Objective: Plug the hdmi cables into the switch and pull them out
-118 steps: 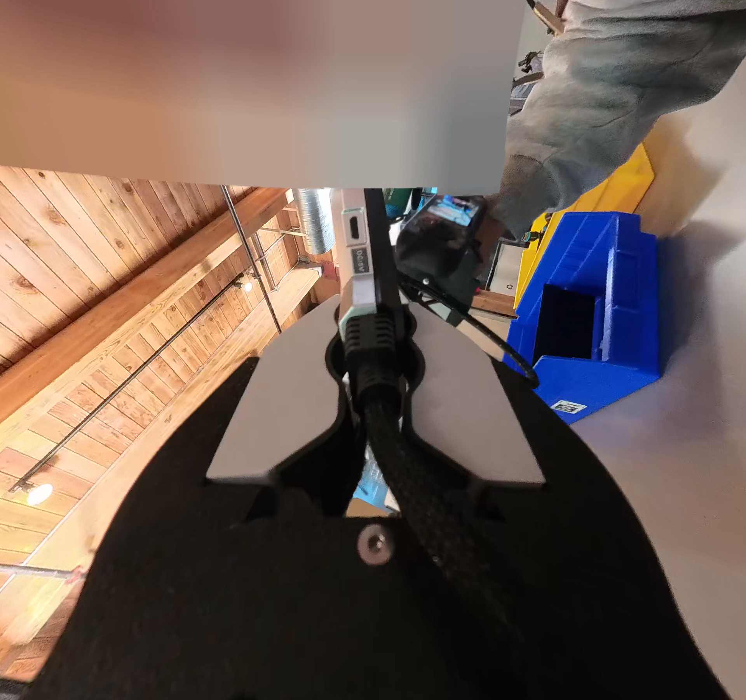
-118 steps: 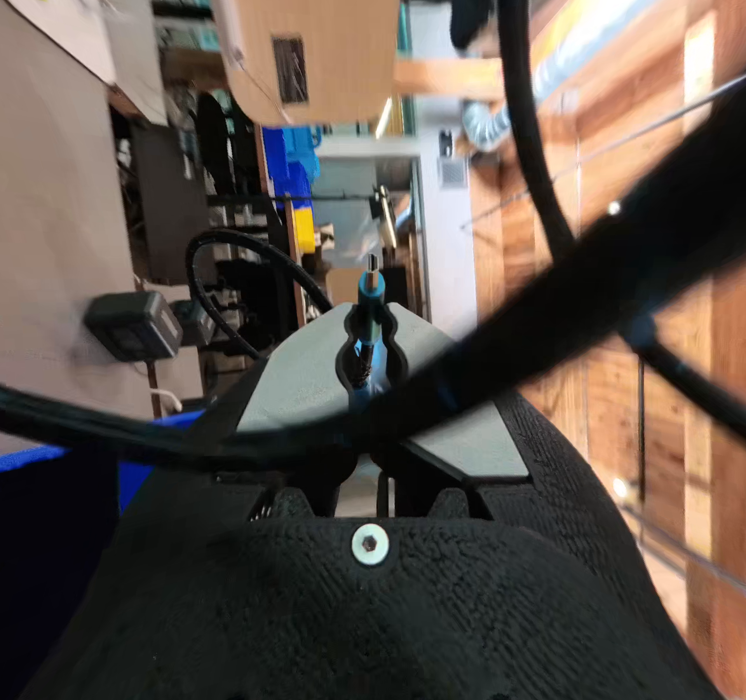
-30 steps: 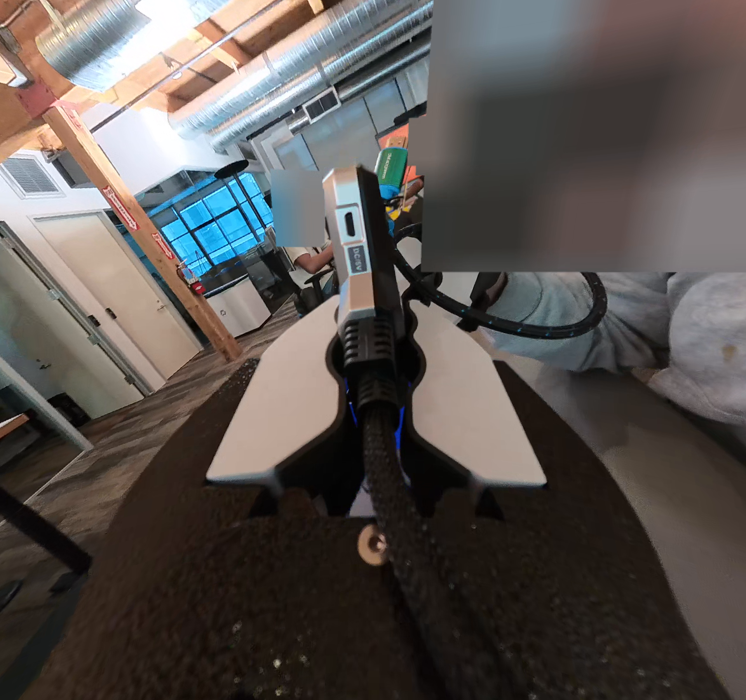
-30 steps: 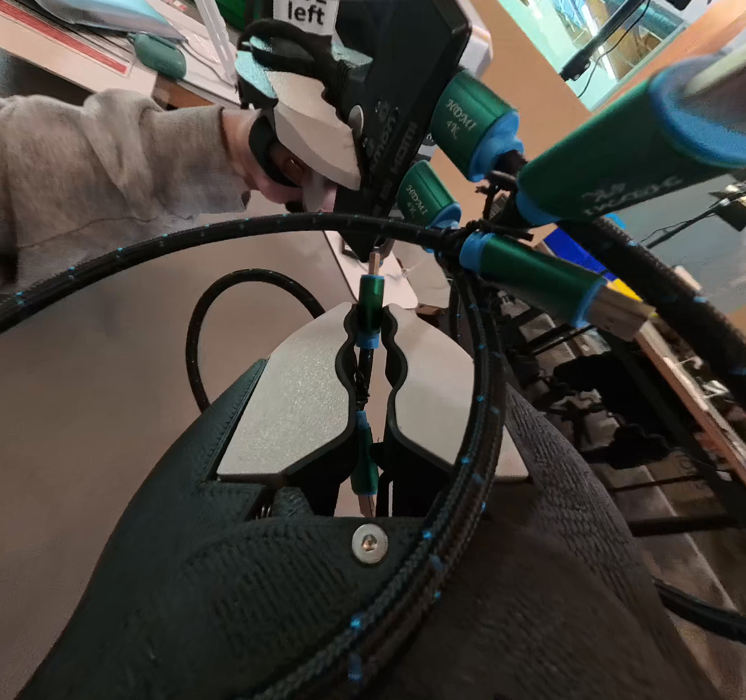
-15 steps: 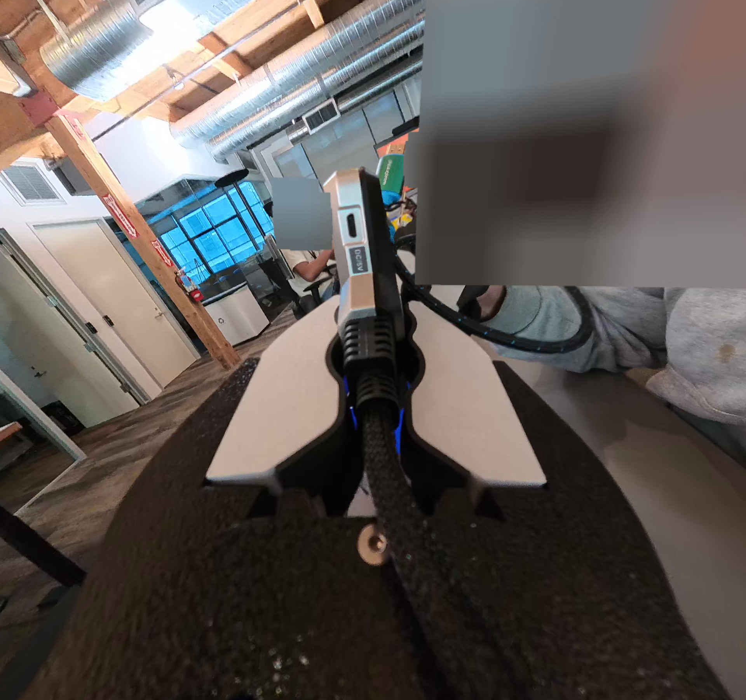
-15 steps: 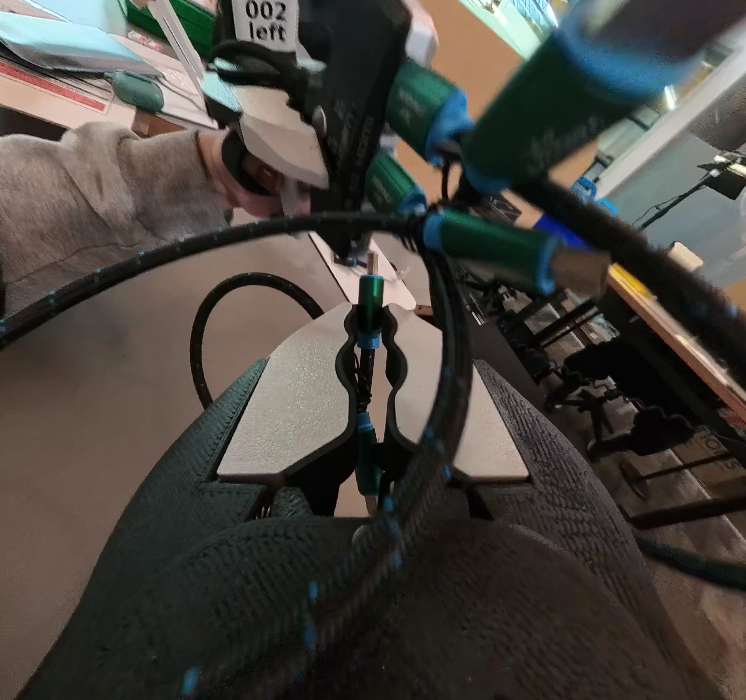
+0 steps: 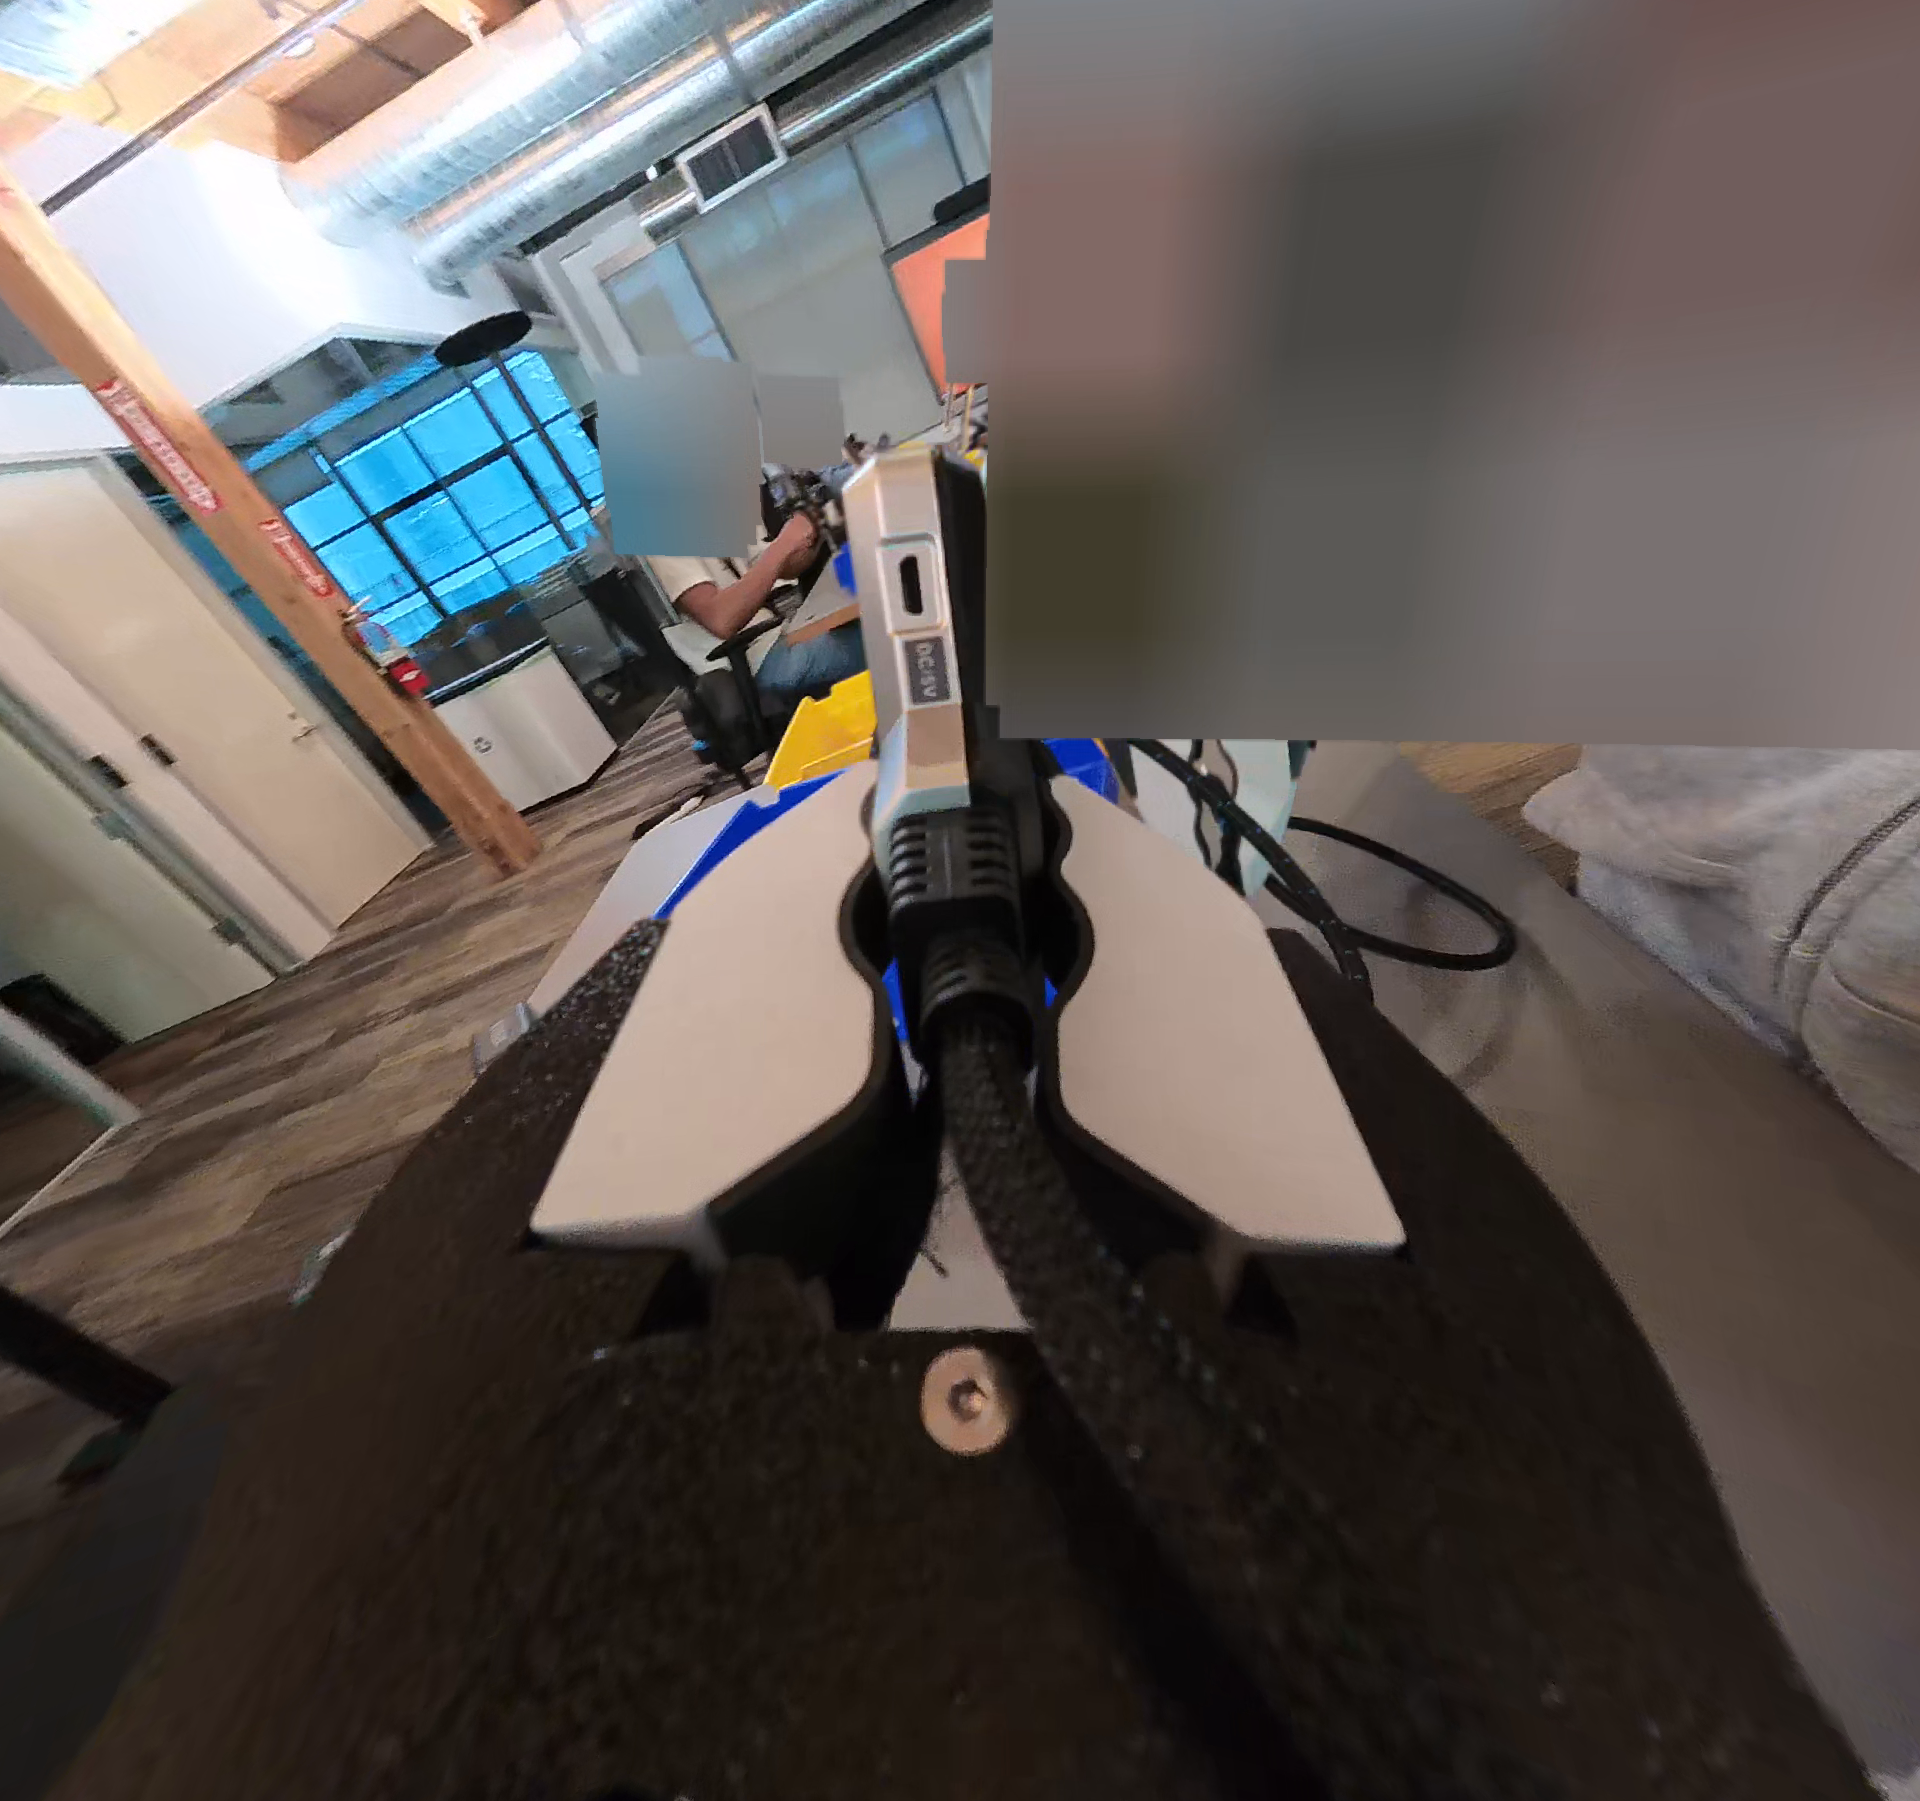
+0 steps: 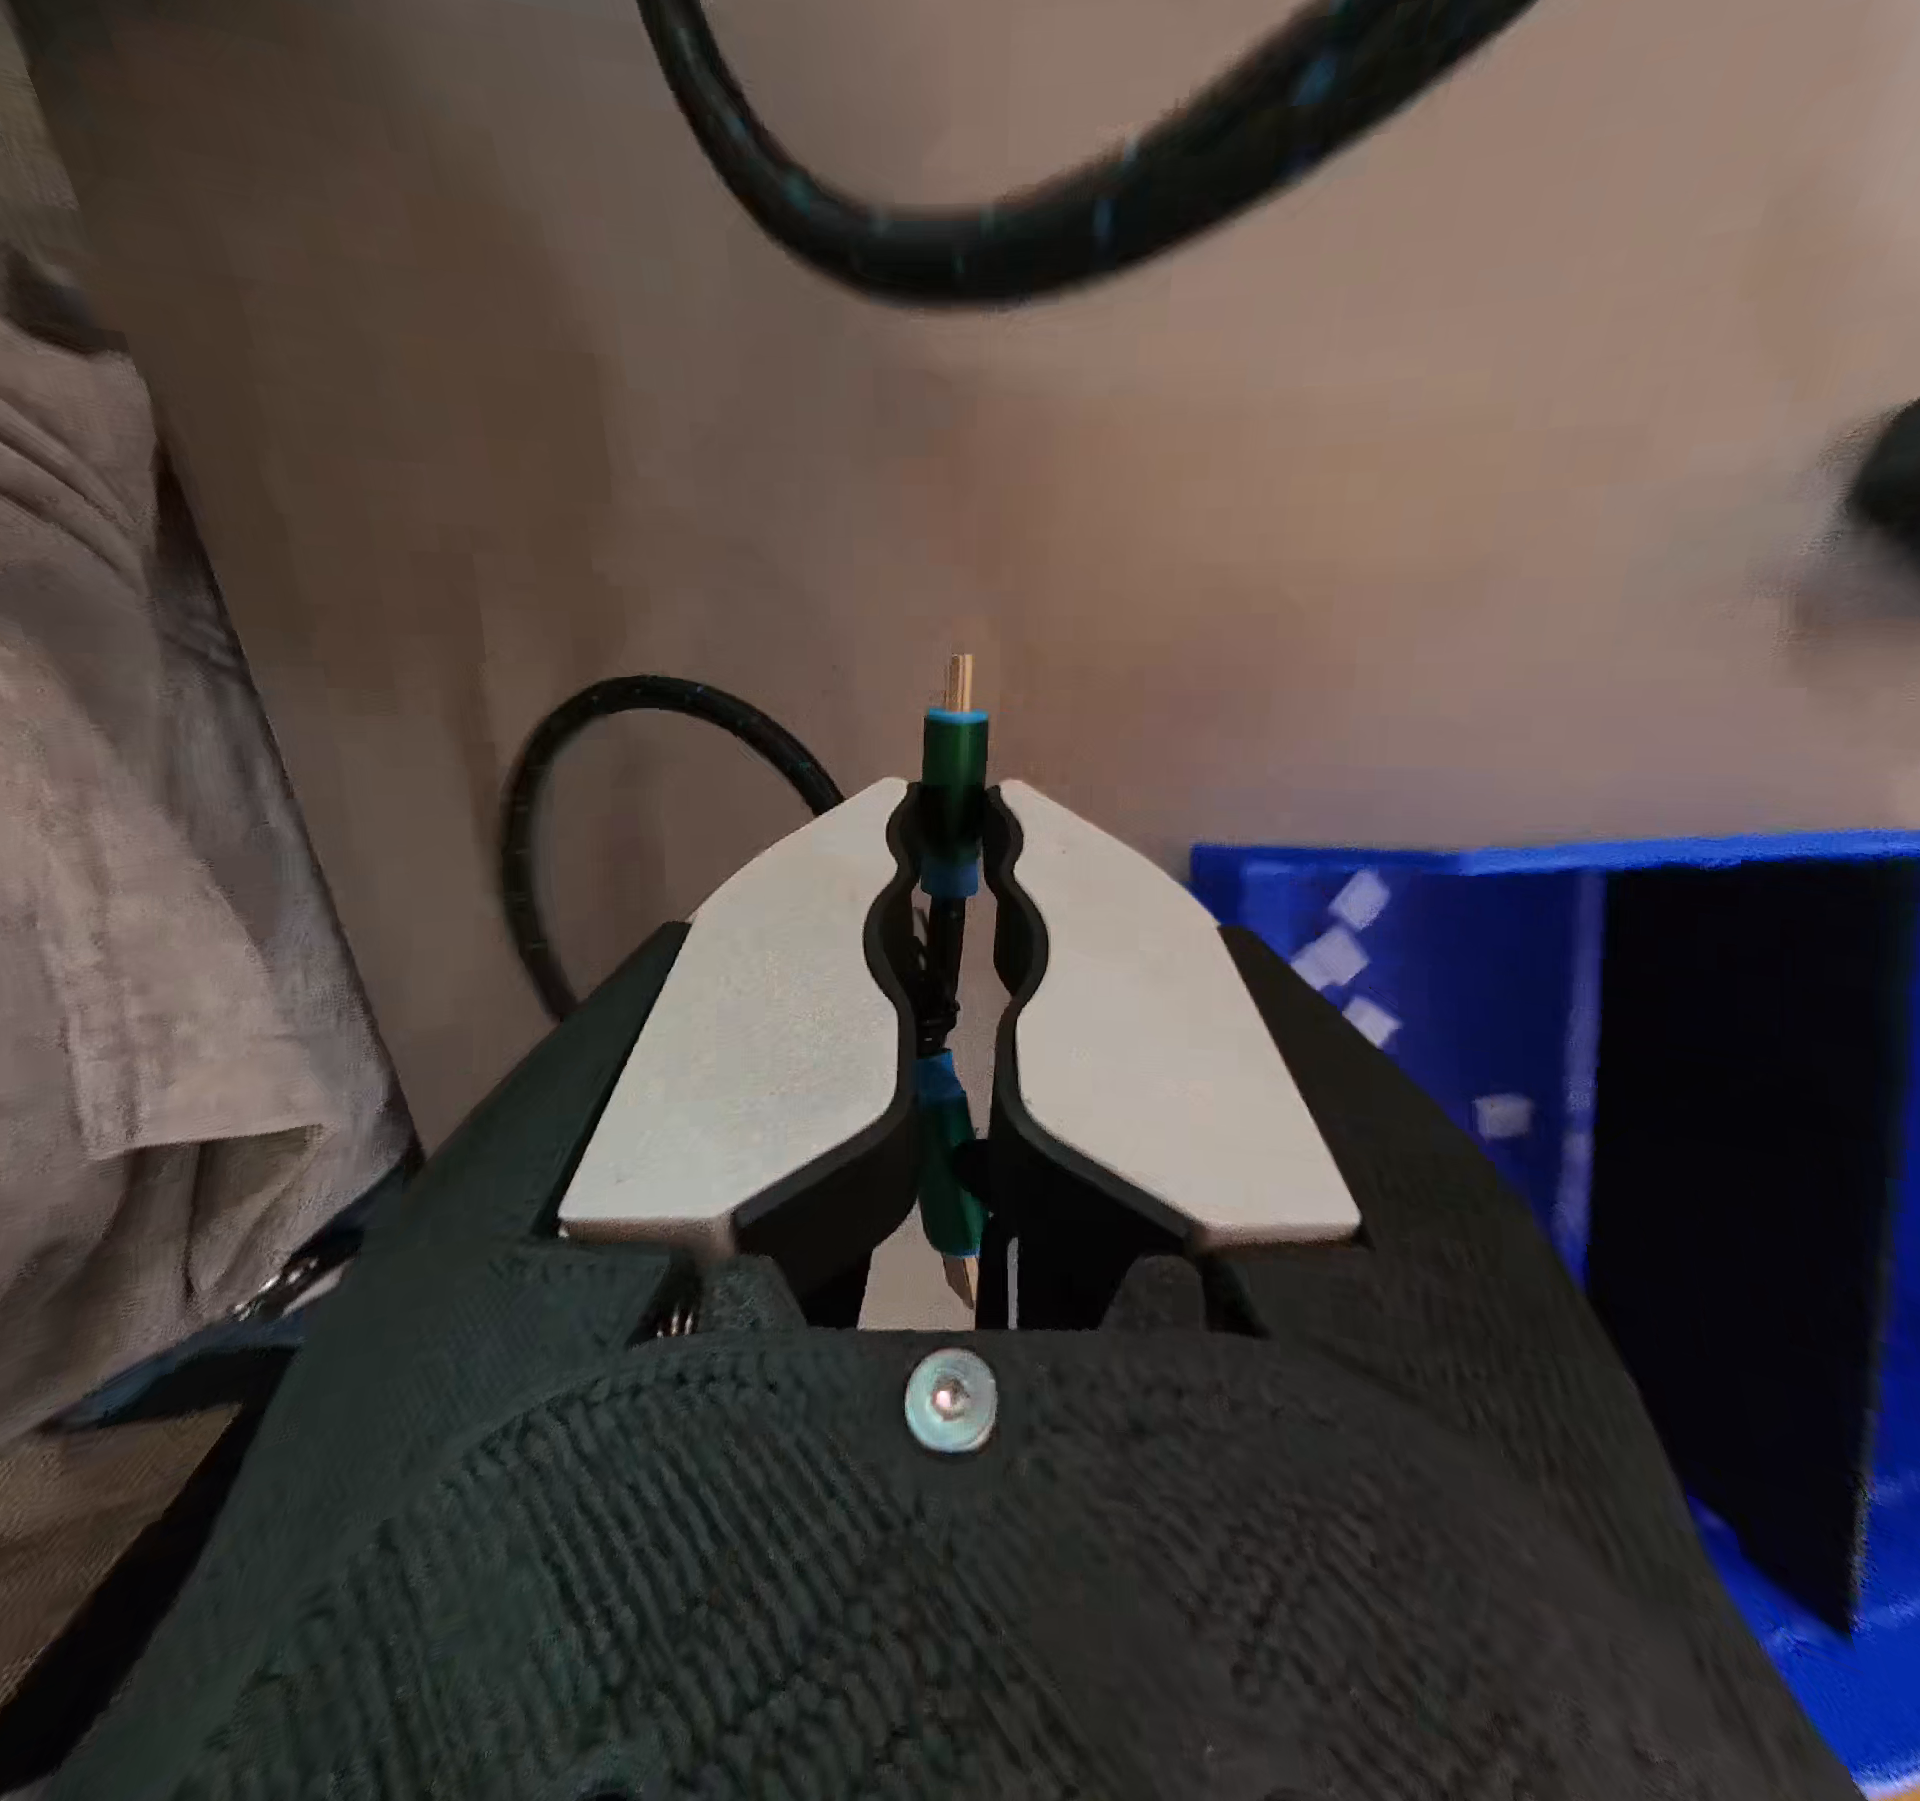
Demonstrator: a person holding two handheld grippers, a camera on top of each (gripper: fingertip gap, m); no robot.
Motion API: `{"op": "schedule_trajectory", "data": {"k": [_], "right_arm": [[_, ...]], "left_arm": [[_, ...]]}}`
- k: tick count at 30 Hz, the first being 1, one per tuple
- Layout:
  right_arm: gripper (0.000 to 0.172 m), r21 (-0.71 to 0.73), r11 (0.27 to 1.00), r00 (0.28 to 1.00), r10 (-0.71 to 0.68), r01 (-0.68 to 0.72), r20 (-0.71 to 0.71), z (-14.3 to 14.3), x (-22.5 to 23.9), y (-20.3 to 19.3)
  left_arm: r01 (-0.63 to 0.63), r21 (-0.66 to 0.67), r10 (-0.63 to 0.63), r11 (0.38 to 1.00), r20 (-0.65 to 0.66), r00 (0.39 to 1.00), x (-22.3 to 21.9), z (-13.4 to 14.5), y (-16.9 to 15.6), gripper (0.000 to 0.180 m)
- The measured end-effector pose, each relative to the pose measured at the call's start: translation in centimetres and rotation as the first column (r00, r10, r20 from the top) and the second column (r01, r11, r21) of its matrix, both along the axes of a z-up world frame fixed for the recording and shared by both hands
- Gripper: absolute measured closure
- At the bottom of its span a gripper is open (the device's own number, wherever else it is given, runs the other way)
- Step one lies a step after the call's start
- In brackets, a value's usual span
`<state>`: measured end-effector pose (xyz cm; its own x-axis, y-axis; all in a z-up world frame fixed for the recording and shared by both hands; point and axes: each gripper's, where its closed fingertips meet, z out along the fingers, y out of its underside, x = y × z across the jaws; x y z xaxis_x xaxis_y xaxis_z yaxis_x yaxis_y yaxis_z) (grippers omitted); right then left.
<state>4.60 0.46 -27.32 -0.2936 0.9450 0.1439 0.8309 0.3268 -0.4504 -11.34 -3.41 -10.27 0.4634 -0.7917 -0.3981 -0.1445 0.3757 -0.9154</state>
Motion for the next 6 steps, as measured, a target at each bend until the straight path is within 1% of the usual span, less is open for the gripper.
{"op": "schedule_trajectory", "data": {"k": [3, 6], "right_arm": [[0.161, -0.032, 0.999, 0.997, -0.013, 0.016, 0.076, -2.9, 0.8, -1.2], [0.161, -0.001, 1.0, 0.994, -0.026, 0.026, 0.107, -4.8, 0.9, -1.7]], "left_arm": [[0.05, 0.006, -0.05, 0.999, 0.014, 0.999, 0.4, 0.0, -0.3, 0.157], [0.068, 0.013, -0.069, 0.998, 0.023, 0.997, 0.5, 0.1, -0.5, 0.157]]}}
